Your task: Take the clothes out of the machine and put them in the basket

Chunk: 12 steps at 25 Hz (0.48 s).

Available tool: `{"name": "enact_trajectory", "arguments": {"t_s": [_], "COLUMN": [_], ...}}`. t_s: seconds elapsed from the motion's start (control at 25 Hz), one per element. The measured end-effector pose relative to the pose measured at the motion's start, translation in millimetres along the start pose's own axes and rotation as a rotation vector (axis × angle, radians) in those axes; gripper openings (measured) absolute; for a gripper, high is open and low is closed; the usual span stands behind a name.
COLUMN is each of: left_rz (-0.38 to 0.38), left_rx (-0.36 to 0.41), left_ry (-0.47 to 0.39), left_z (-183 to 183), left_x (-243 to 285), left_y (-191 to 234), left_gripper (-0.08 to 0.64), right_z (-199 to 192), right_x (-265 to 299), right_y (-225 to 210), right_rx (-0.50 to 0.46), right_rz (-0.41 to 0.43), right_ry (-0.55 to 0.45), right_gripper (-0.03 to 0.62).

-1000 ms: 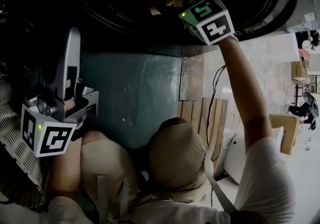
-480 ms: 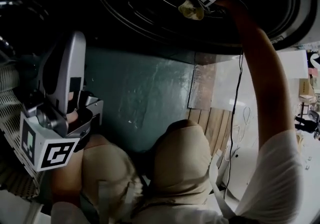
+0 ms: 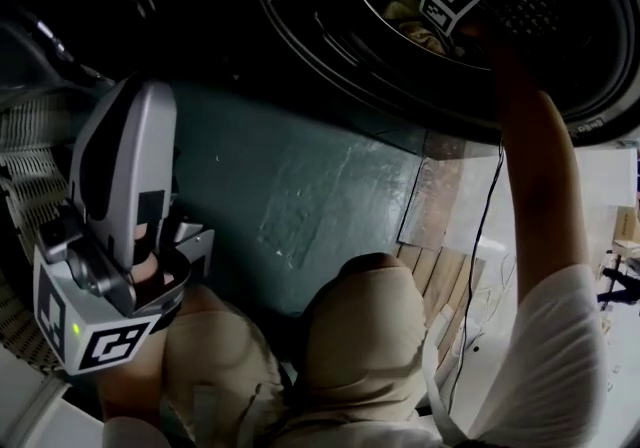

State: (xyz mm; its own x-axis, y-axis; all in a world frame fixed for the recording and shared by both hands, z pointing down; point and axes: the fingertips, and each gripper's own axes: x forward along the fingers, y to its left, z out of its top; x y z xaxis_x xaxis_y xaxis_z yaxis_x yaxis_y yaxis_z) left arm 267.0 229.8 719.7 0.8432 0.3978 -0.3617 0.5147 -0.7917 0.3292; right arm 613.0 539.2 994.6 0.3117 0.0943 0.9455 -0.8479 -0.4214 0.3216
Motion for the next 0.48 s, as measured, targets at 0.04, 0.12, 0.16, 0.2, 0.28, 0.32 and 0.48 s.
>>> {"name": "enact_trajectory", "arguments": {"t_s": [0.04, 0.12, 0.16, 0.2, 0.28, 0.32, 0.48], "left_rz": [0.004, 0.014, 0.017, 0.018, 0.018, 0.018, 0.047], "left_rx": [0.002, 0.006, 0.008, 0.01, 0.019, 0.024, 0.04], "left_ry": [-0.005, -0.01, -0.008, -0.006, -0.002, -0.002, -0.029], "left_z": [1, 1, 0, -1, 0, 2, 18], "left_x": [-1, -1, -1, -1, -1, -2, -15], "left_y": [1, 3, 2, 2, -1, -2, 0], "left_gripper": [0.014, 0.014, 0.014, 0.014, 0.014, 0.014, 0.014], "right_z": [0, 0, 0, 0, 0, 0, 3], "right_x": [2, 5, 5, 5, 3, 0, -21], "right_y": [1, 3, 5, 7, 11, 13, 19], "right_rx": [-0.006, -0.017, -0.023, -0.031, -0.051, -0.062, -0.059], "right_rz": [0.0, -0.006, -0.006, -0.005, -0.004, -0.008, -0.048], "right_ry": [0.01, 0.026, 0.032, 0.036, 0.042, 0.045, 0.007], "right_gripper": [0.532, 0.529, 0.515, 0.489, 0.426, 0.398, 0.28]}}
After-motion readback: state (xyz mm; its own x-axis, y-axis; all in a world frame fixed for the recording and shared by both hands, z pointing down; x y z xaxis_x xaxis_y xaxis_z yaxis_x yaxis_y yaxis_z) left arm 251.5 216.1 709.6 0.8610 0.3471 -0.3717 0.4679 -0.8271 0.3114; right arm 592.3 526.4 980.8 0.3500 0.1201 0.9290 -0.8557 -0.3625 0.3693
